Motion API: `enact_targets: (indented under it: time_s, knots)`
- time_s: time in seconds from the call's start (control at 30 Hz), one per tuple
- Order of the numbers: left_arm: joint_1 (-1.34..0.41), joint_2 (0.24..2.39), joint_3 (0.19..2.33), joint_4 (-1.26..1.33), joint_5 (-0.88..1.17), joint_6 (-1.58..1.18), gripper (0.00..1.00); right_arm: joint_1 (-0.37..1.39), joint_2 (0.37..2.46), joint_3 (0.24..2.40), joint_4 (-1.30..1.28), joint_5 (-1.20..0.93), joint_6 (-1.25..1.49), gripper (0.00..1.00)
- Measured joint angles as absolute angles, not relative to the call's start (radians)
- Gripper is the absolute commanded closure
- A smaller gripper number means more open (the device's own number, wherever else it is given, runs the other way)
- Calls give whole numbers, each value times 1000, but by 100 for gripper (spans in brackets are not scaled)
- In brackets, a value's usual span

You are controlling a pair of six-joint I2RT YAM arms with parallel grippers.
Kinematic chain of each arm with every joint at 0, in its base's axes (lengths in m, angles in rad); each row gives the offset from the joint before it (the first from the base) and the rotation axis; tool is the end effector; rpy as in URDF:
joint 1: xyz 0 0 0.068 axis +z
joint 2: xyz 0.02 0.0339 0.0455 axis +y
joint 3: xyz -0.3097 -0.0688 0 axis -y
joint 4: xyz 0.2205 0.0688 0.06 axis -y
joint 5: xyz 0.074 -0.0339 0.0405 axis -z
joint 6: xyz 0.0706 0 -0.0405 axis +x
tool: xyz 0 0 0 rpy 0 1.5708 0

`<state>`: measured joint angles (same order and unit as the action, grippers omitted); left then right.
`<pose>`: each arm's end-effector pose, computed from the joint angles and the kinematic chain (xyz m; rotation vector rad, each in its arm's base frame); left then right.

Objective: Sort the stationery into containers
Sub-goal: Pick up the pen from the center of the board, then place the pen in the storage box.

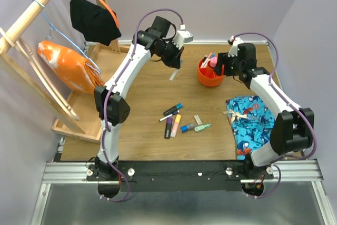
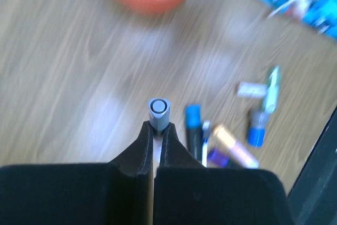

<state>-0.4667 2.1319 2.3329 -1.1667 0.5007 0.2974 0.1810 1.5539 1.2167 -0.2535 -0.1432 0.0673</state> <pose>0.4011 -0.2400 0.3667 1.1151 2.2411 -0.7017 0.3545 0.0751 0.3267 -0.2060 2.1599 0.2975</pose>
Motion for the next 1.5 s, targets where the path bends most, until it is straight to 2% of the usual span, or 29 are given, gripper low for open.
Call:
enact_targets:
  time_s: [0.07, 0.27, 0.43, 0.53, 0.93, 1.5]
  knots:
    - [-482, 2111, 2298, -1056, 569, 279, 100, 176, 1544, 1219, -264, -134, 75, 25]
    - [-500, 2117, 2035, -490, 730, 146, 100, 173, 1541, 1261, -309, -113, 79, 25]
    - [-502, 2234, 2092, -157, 741, 36, 100, 173, 1542, 1291, -324, -98, 78, 25]
    - [-505, 2283, 2135, -45, 733, 2, 100, 173, 1542, 1294, -325, -91, 79, 25]
    - [-551, 2374, 2159, 88, 685, -29, 100, 173, 1541, 1294, -340, -64, 78, 25]
    - [-548, 2408, 2137, 60, 636, -10, 100, 173, 1537, 1289, -339, -62, 81, 25]
